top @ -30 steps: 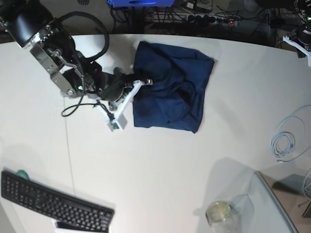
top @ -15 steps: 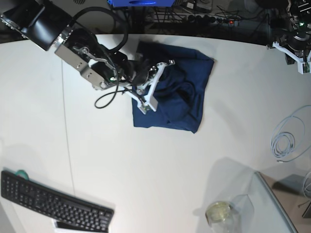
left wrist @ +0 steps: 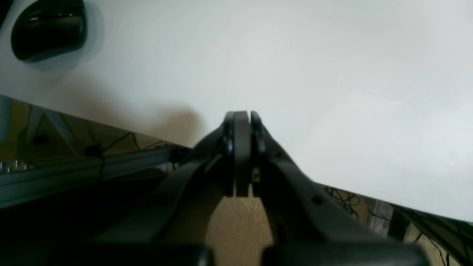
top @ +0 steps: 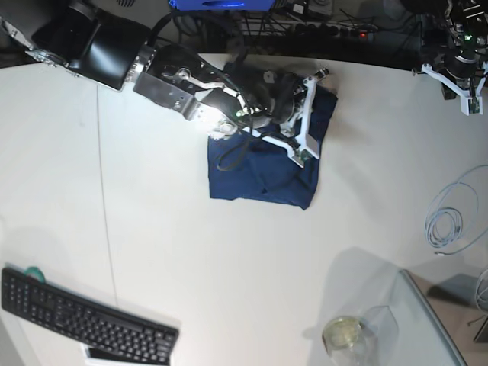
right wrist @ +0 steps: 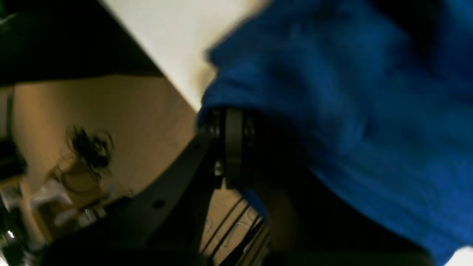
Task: Layout the t-shirt on the table in an organized manner, then fold the t-shirt properly
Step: 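Lift the left gripper away and reach the right gripper across the bundle, then pull the bundle's edge outward with the right gripper to flatten it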
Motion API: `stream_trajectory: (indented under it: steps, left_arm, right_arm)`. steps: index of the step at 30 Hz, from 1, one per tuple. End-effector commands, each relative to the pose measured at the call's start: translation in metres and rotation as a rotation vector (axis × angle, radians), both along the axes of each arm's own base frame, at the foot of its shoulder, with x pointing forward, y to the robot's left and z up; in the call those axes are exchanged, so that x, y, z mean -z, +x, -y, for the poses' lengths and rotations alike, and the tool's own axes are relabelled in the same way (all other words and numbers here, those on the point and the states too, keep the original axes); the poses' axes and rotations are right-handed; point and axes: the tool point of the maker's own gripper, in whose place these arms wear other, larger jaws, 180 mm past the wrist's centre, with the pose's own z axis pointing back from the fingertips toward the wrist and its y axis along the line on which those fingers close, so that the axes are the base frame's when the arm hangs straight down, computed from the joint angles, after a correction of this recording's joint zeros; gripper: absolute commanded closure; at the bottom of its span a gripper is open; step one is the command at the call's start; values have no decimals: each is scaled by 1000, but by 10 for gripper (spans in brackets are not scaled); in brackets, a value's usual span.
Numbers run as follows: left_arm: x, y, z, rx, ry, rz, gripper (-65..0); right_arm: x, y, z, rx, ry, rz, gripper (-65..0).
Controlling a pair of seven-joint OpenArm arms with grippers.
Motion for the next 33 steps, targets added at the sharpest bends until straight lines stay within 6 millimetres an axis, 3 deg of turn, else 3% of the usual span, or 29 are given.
stream_trajectory:
  steps: [1, 8, 11, 15, 21, 33]
  left_arm:
    - [-10, 5, -7, 8, 26, 25, 0]
    - [-10, 5, -7, 8, 26, 27, 0]
    - [-11, 5, -9, 3, 29, 29, 0]
    - [-11, 4, -11, -2, 30, 29, 0]
    - [0, -5, -14, -23, 17, 1, 0]
    - [-2, 1, -14, -23, 17, 17, 0]
  right_arm:
    - [-12, 12, -6, -6, 23, 42, 0]
    - [-12, 11, -24, -117, -21, 105, 0]
    - [-34, 13, -28, -129, 28, 143, 0]
    - [-40, 50, 18, 66, 8, 143, 0]
    - [-9, 79, 80, 227, -92, 111, 0]
    - [21, 98, 102, 273, -156, 128, 0]
